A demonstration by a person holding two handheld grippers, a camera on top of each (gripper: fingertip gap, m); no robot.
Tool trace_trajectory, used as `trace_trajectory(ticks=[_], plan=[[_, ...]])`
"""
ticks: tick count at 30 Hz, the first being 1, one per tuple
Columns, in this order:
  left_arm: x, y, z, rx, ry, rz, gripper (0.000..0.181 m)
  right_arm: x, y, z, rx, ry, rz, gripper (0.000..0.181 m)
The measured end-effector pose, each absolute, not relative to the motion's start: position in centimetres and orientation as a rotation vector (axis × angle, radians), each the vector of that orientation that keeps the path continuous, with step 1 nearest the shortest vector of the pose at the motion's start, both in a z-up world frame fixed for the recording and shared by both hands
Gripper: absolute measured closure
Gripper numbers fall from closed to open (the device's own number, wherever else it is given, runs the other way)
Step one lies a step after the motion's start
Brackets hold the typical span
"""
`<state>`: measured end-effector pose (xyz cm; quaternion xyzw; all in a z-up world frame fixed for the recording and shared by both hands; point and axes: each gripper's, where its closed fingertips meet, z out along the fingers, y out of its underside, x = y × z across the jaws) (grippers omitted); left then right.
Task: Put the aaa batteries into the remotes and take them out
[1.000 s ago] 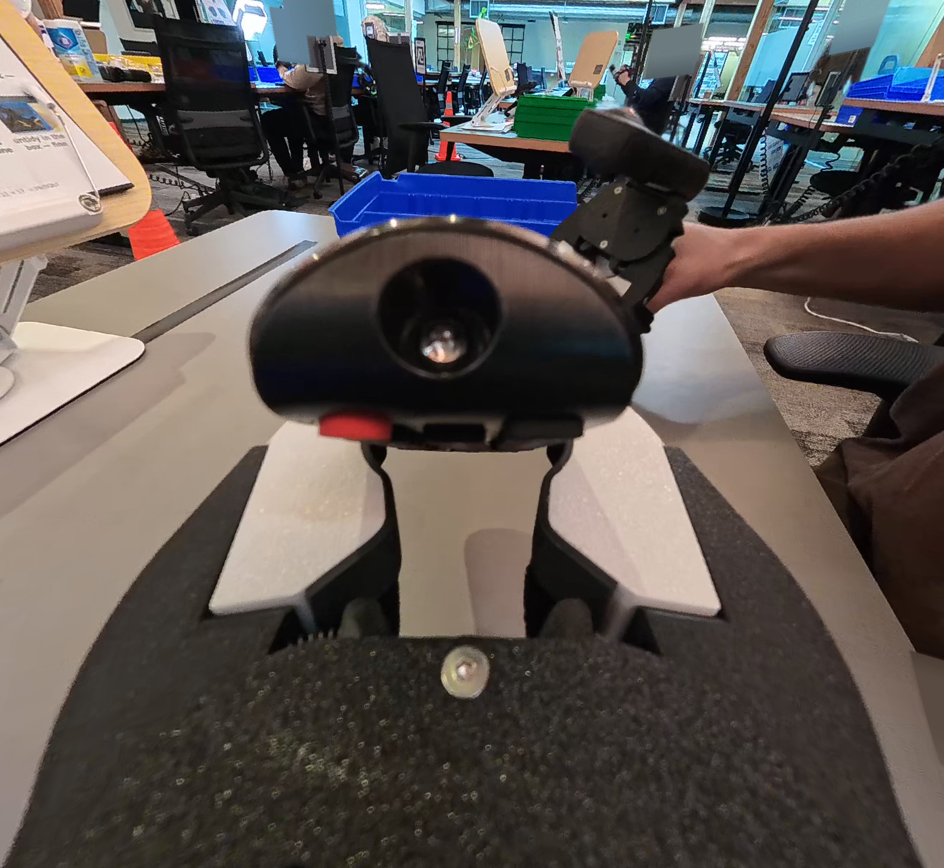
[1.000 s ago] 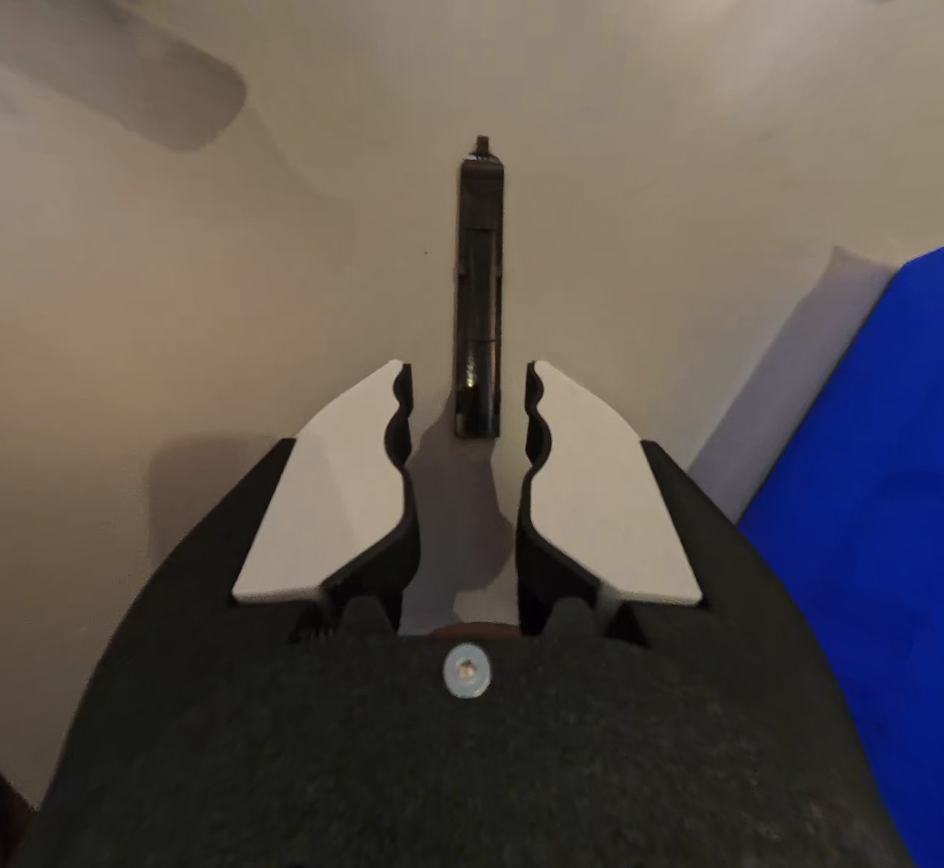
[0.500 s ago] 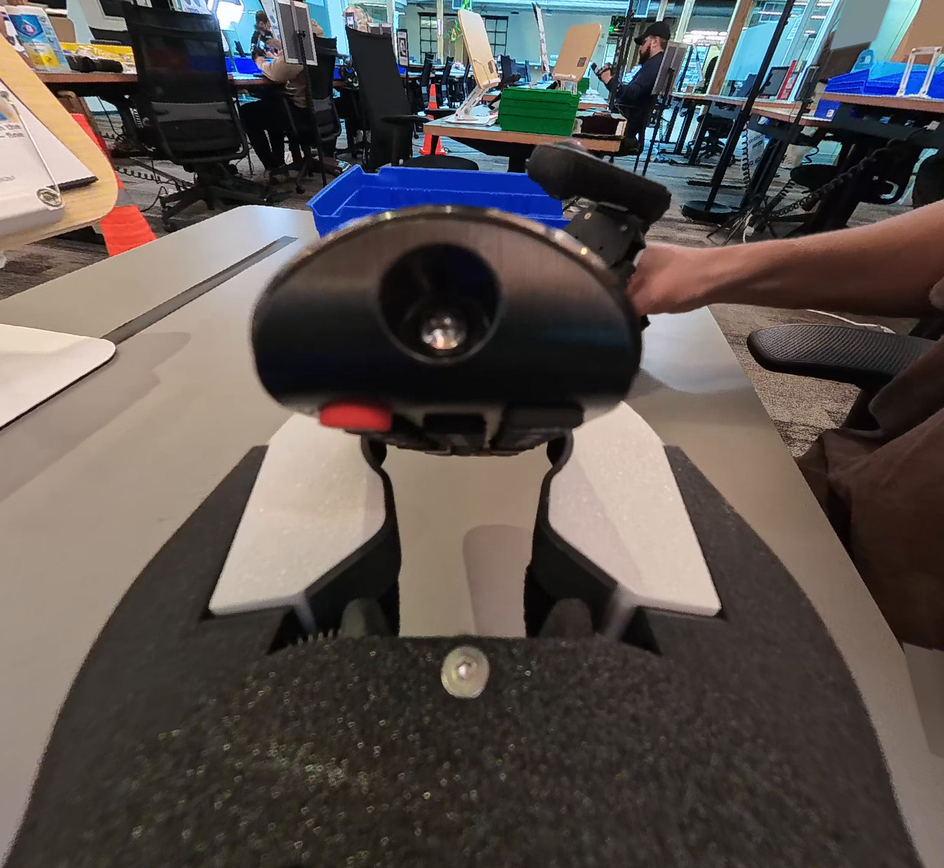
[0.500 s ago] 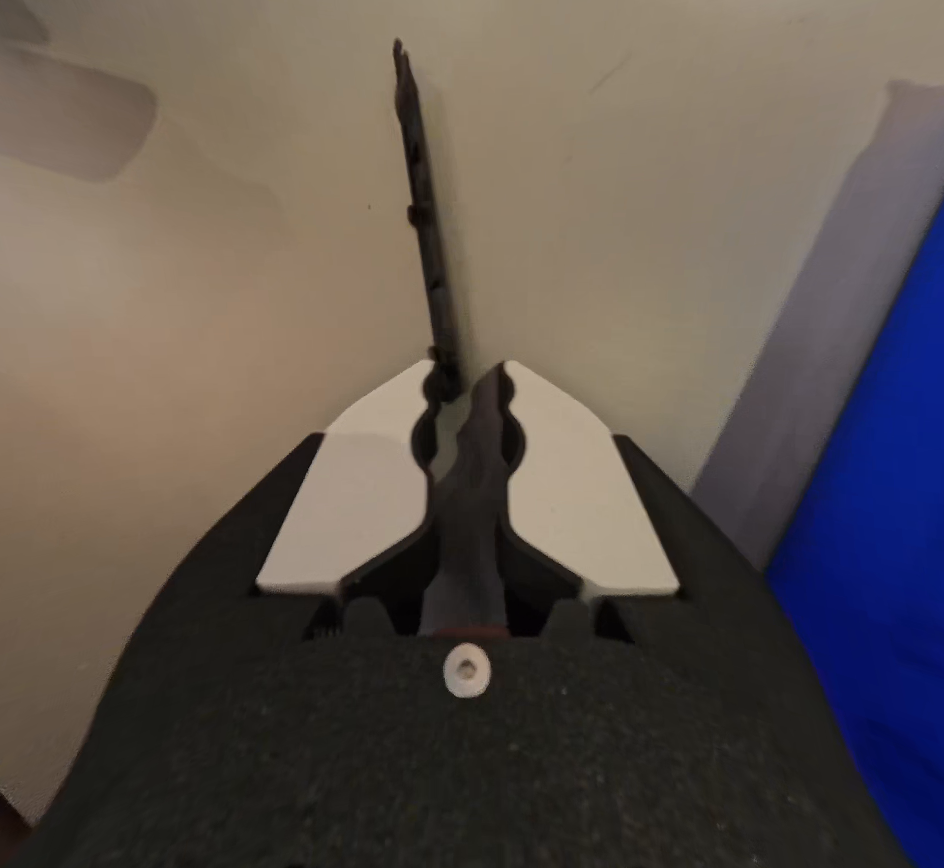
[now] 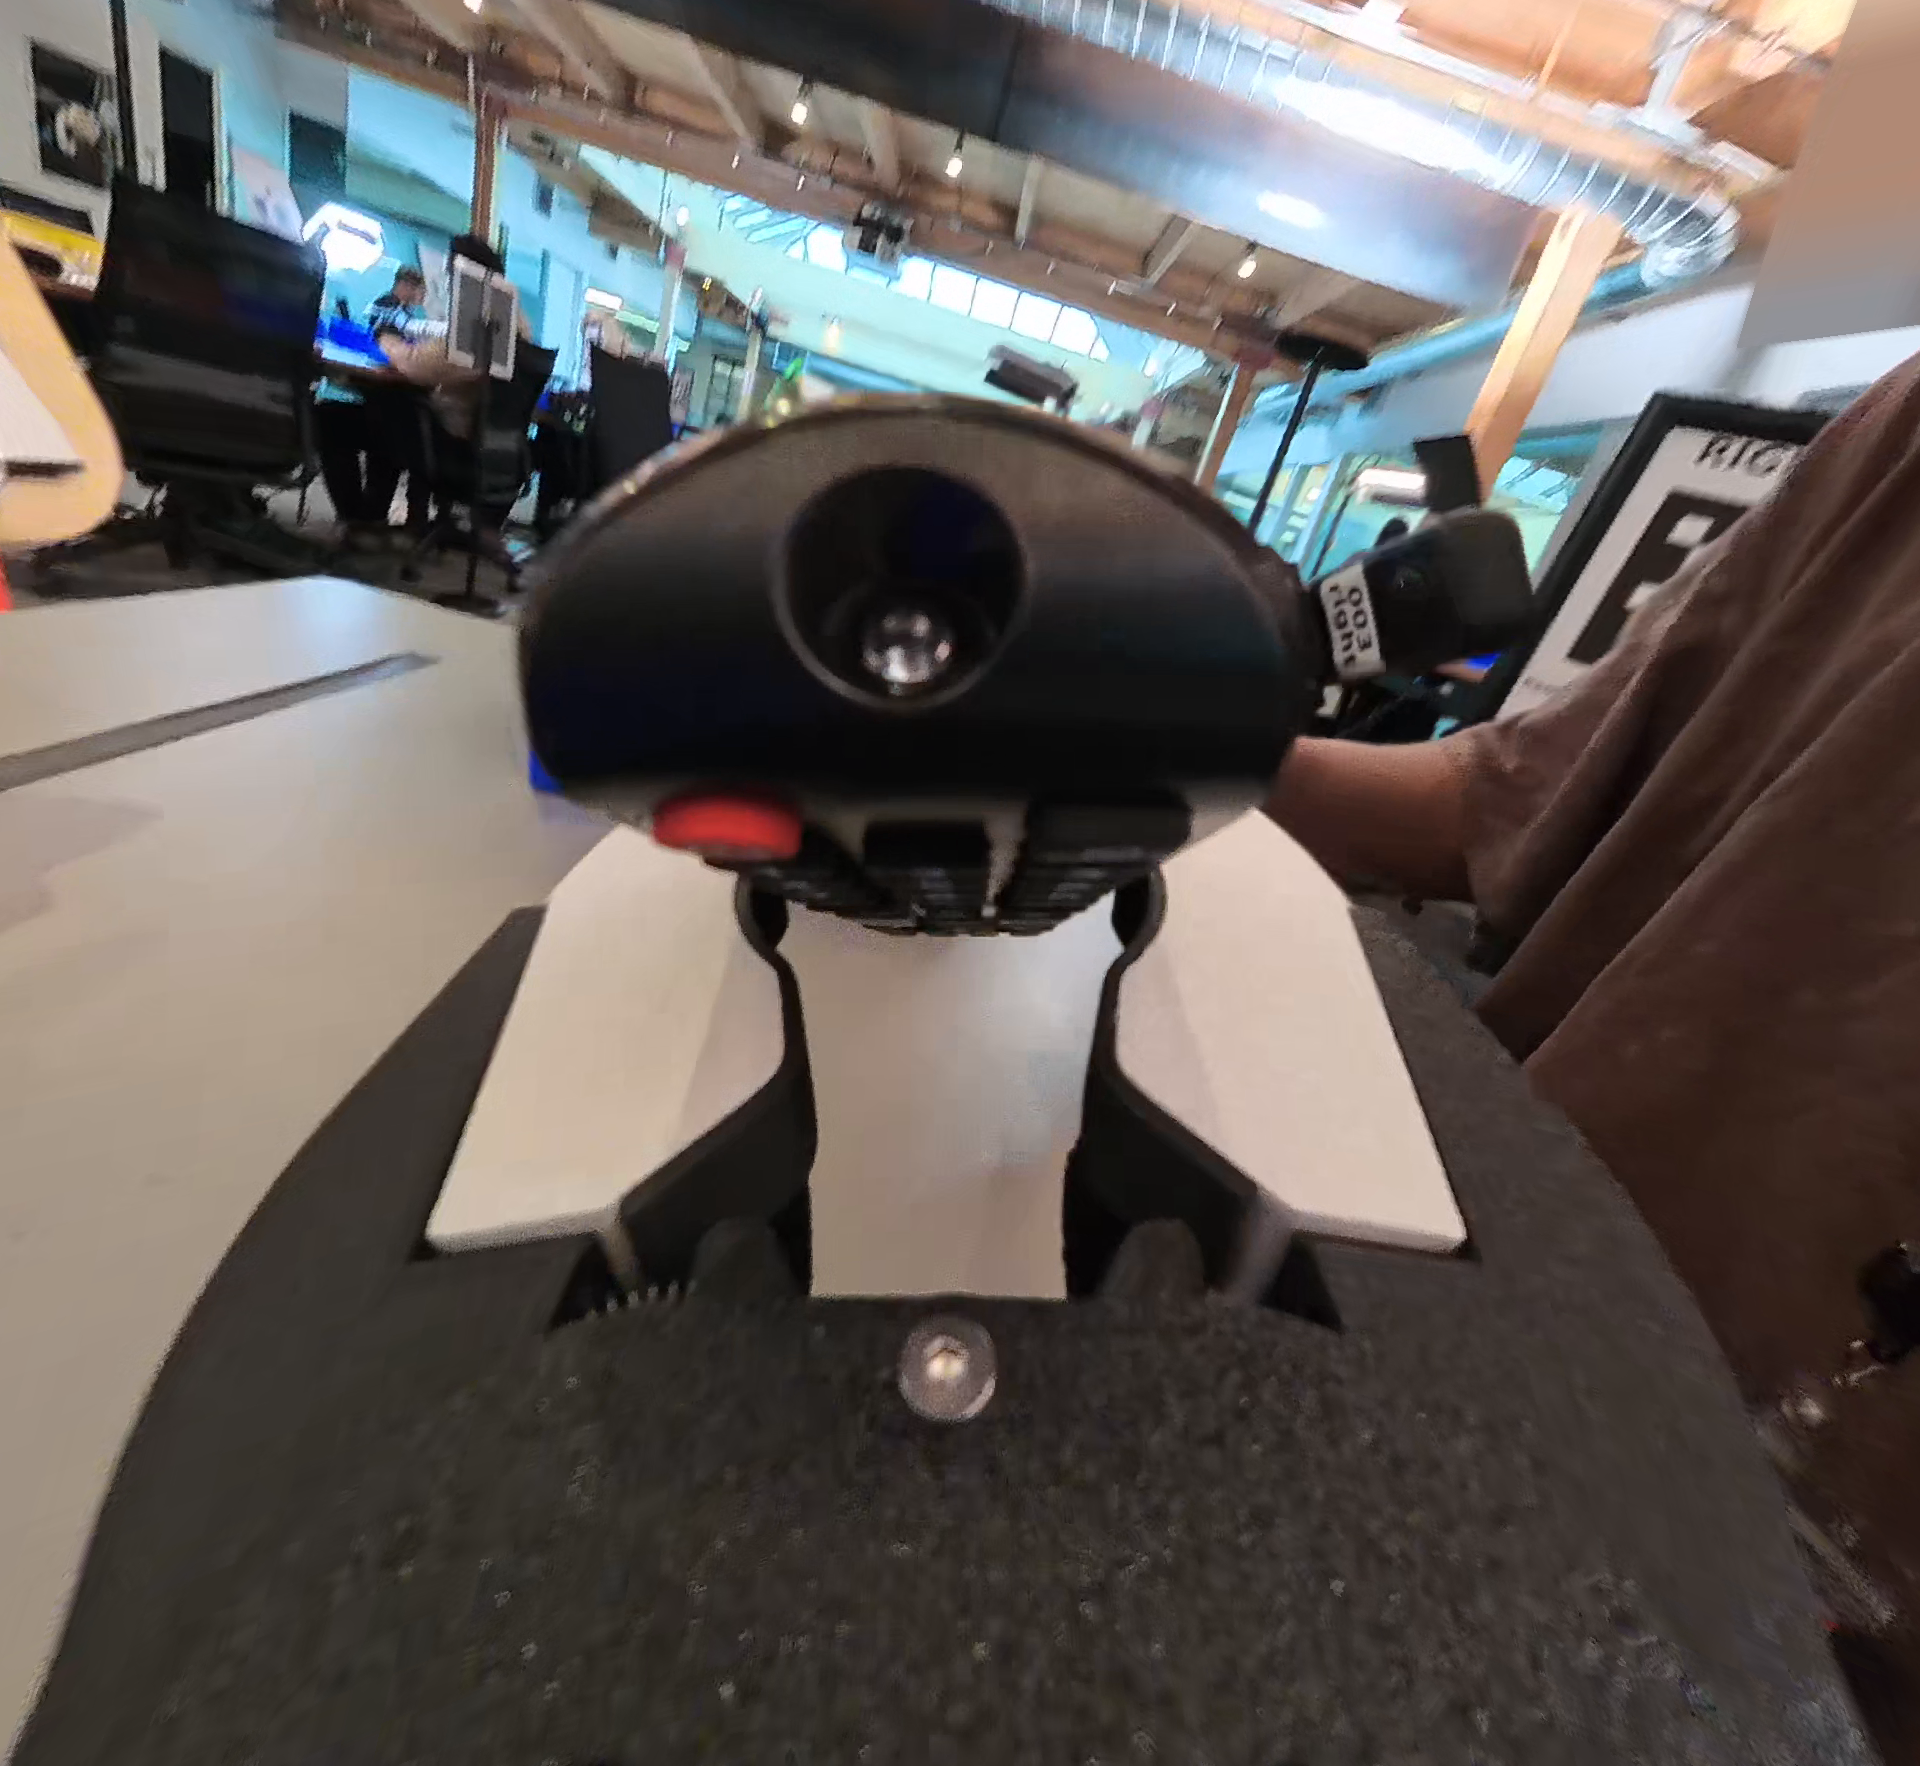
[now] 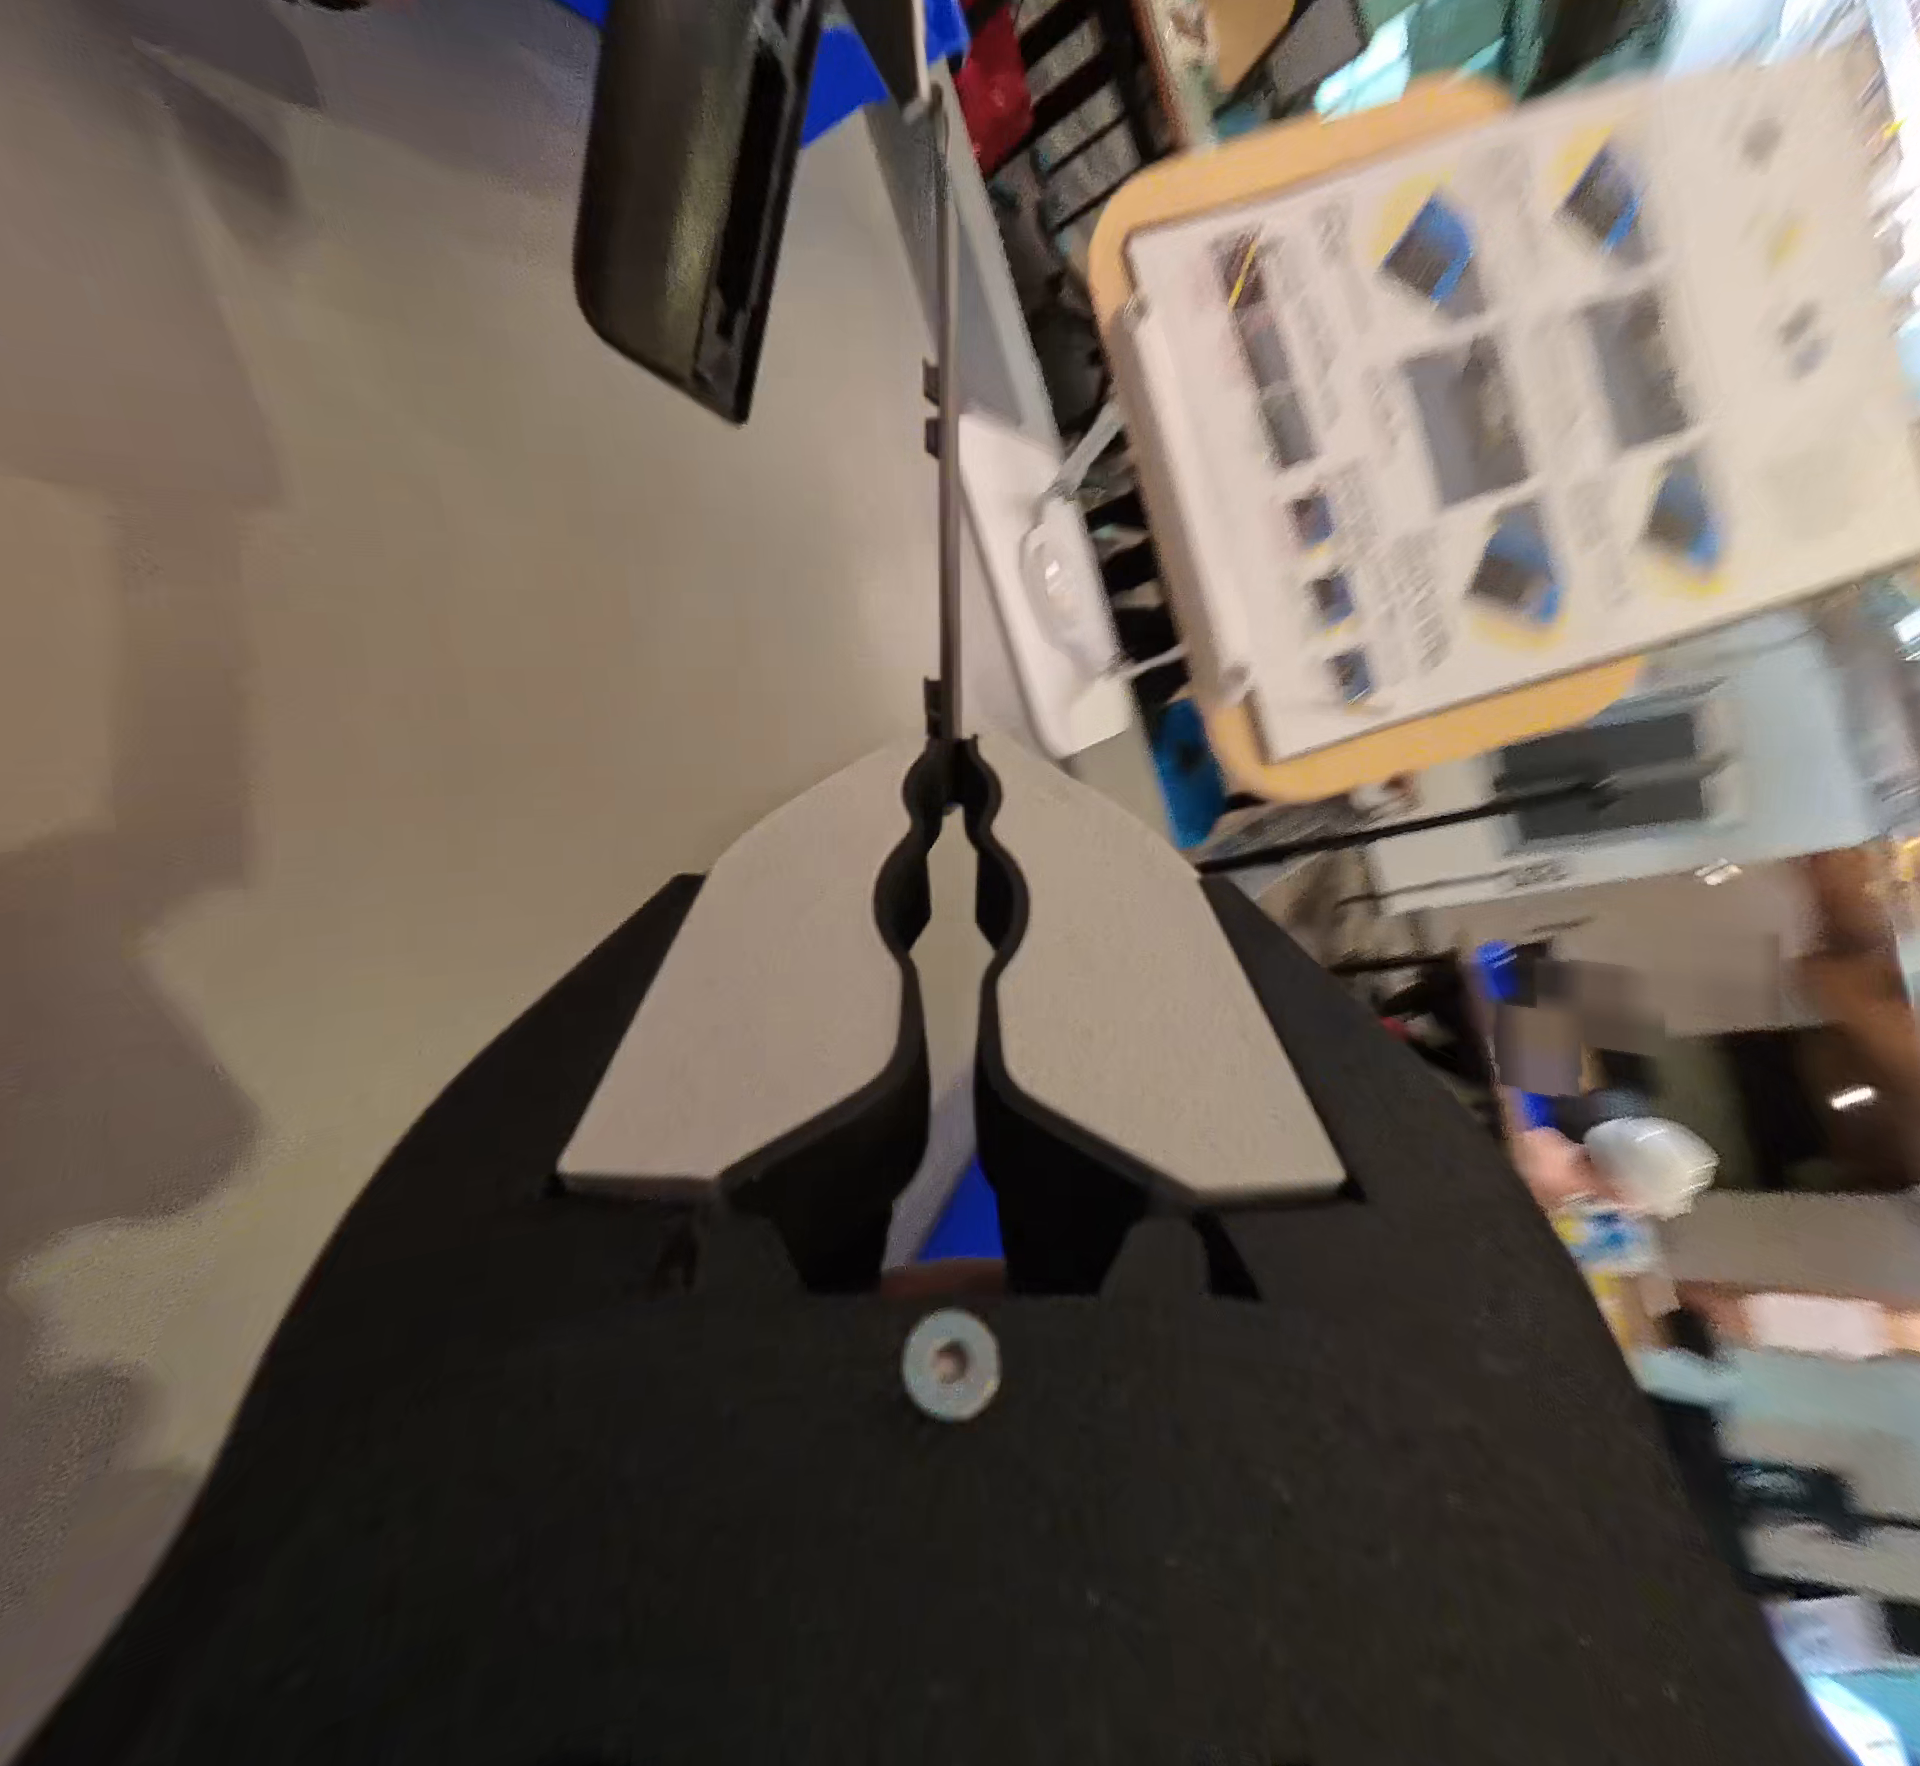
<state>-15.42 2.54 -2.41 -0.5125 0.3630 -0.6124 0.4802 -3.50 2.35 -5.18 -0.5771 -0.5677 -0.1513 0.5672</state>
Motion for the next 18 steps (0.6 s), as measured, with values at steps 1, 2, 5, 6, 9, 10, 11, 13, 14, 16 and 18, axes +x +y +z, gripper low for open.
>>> trace_trajectory(ticks=[1,2,5,6,9,10,11,13,14,16,18], plan=[[-15.6,2.4,-1.8,-1.227,0.863,-1.523,0.12,-4.5,2.2,-4.0,-1.278,-1.358,-0.384,0.178],[-15.7,2.4,-1.2,-1.205,0.836,-1.554,0.12,-5.4,2.1,-2.8,-1.208,-1.362,-0.395,0.178],[-15.6,2.0,0.4,-1.145,0.803,-1.589,0.12,-7.2,2.1,-0.4,-1.098,-1.406,-0.444,0.179],[-15.5,1.9,0.9,-1.126,0.802,-1.592,0.12,-7.7,2.3,0.3,-1.076,-1.412,-0.461,0.179],[-15.2,1.5,2.5,-1.078,0.791,-1.591,0.12,-8.9,2.2,1.7,-1.02,-1.451,-0.46,0.179],[-15.2,1.4,3.0,-1.064,0.78,-1.595,0.12,-9.0,2.4,1.8,-1.016,-1.466,-0.483,0.179],[-15.1,1.4,3.4,-1.058,0.768,-1.592,0.12,-9.0,2.6,2.1,-1.004,-1.467,-0.506,0.178],[-14.9,1.7,4.0,-1.048,0.751,-1.569,0.12,-9.3,2.3,2.6,-0.975,-1.483,-0.502,0.179],[-14.8,1.7,4.3,-1.038,0.741,-1.577,0.12,-9.3,2.4,3.0,-0.972,-1.484,-0.508,0.179],[-14.8,1.8,4.8,-1.024,0.718,-1.597,0.12,-9.3,2.4,3.2,-0.969,-1.518,-0.508,0.178],[-14.7,2.0,5.3,-1.014,0.703,-1.61,0.12,-9.4,2.1,3.2,-0.955,-1.564,-0.455,0.178]])
